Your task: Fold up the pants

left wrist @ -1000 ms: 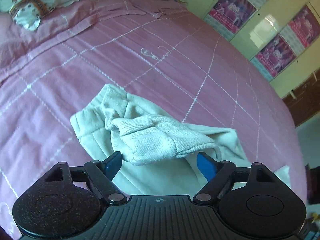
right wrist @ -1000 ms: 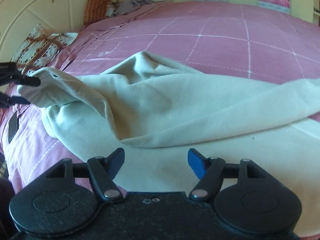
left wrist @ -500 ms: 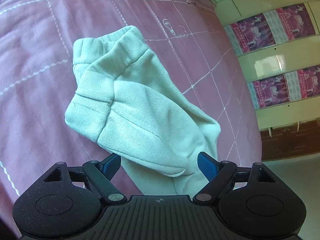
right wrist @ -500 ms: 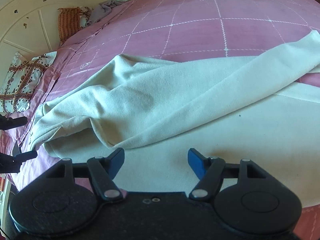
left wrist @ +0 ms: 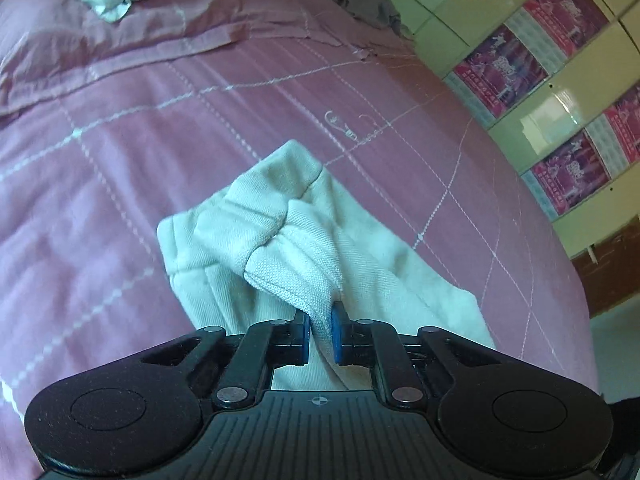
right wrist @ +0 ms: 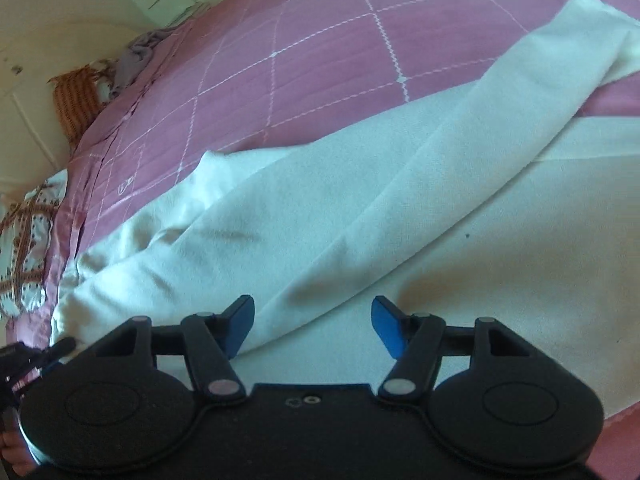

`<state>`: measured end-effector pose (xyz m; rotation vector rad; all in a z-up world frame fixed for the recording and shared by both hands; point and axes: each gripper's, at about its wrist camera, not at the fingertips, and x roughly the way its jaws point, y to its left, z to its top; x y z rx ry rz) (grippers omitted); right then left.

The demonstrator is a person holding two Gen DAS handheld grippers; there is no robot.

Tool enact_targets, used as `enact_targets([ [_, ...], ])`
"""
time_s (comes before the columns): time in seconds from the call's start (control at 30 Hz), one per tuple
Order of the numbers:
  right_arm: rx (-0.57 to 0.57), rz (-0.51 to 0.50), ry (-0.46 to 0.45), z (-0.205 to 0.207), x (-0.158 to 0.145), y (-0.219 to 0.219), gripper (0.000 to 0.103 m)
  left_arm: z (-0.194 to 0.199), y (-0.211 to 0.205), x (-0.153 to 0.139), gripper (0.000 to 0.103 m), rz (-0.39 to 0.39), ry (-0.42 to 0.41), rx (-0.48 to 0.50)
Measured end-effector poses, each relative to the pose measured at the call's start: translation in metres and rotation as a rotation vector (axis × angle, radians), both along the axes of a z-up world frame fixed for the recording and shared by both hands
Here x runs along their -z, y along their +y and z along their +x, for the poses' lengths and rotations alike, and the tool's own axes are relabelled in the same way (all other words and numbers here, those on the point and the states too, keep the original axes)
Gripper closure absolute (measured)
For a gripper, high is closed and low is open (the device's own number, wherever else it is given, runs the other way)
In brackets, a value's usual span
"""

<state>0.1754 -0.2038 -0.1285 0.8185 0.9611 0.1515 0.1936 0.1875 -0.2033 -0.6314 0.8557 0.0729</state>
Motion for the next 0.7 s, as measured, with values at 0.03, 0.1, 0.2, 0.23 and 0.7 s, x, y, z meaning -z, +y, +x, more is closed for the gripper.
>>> enact_targets([
  [0.03, 0.029, 0.029, 0.026, 0.007, 0.004, -0.003, 0.038, 0.004, 0.001, -0.002, 0.092, 0.015, -0.003, 0.014],
  [0.1, 0.091, 0.051, 0.081, 0.018, 0.010, -0.007, 0.038, 0.012, 0.003, -0.006, 0.092, 0.031, 0.001, 0.033],
  [0.2, 0.132, 0.053, 0.133, 0.031, 0.015, -0.008, 0.049, 0.008, 0.011, 0.001, 0.092, 0.034, 0.023, 0.038],
  [0.23, 0.136, 0.043, 0.130, 0.034, 0.016, -0.008, 0.061, 0.007, 0.015, 0.005, 0.092, 0.022, 0.035, 0.029],
  [0.7, -0.076, -0.145, -0.028, -0.032, 0.018, 0.037, 0.090, -0.009, 0.039, 0.040, 0.092, 0.059, 0.099, 0.012],
])
